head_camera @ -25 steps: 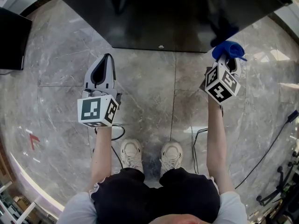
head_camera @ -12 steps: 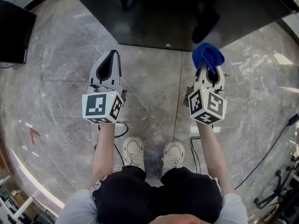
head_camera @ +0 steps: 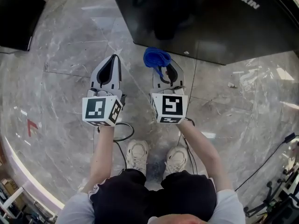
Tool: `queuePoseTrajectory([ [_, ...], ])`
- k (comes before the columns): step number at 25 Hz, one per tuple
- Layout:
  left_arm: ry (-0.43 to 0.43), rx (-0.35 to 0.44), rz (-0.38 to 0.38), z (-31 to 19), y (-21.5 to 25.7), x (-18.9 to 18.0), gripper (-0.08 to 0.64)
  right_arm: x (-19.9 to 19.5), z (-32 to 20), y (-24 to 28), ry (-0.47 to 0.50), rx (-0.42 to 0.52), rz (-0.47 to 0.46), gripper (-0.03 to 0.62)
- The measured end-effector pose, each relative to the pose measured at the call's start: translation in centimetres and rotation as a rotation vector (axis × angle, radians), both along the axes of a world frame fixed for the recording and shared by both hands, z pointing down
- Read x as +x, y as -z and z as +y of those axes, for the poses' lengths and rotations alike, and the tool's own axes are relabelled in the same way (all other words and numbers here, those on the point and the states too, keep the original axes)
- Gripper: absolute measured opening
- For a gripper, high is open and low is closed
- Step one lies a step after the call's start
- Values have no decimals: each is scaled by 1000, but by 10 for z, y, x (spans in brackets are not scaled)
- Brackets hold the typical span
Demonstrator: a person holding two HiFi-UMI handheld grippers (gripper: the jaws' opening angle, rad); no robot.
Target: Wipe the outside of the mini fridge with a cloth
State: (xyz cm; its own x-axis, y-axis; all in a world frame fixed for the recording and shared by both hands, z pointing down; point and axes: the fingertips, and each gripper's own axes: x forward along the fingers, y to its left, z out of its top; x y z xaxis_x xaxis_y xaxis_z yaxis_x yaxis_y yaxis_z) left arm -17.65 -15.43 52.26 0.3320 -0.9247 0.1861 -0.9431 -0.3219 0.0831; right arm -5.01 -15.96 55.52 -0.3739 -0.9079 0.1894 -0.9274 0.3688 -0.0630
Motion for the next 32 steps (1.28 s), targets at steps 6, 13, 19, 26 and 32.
queuePoseTrajectory([
  [6,14,5,-20,-3,-13,-20,5,-61,-25,-18,89,12,44,72],
  [13,10,-6,-36,-6,-25,-32,5,-90,-51,-37,96,17,77,72],
  [19,4,-12,-38,-8,-27,-31,5,-73,-66,-44,28,-19,93,72],
  [26,-22,-10,-44,-4,-26,-15,5,-44,-58,-46,-16,-29,100,72],
  [32,-42,-36,15,4,-29,4,5,-3,-48,-38,-72,-20,107,72],
])
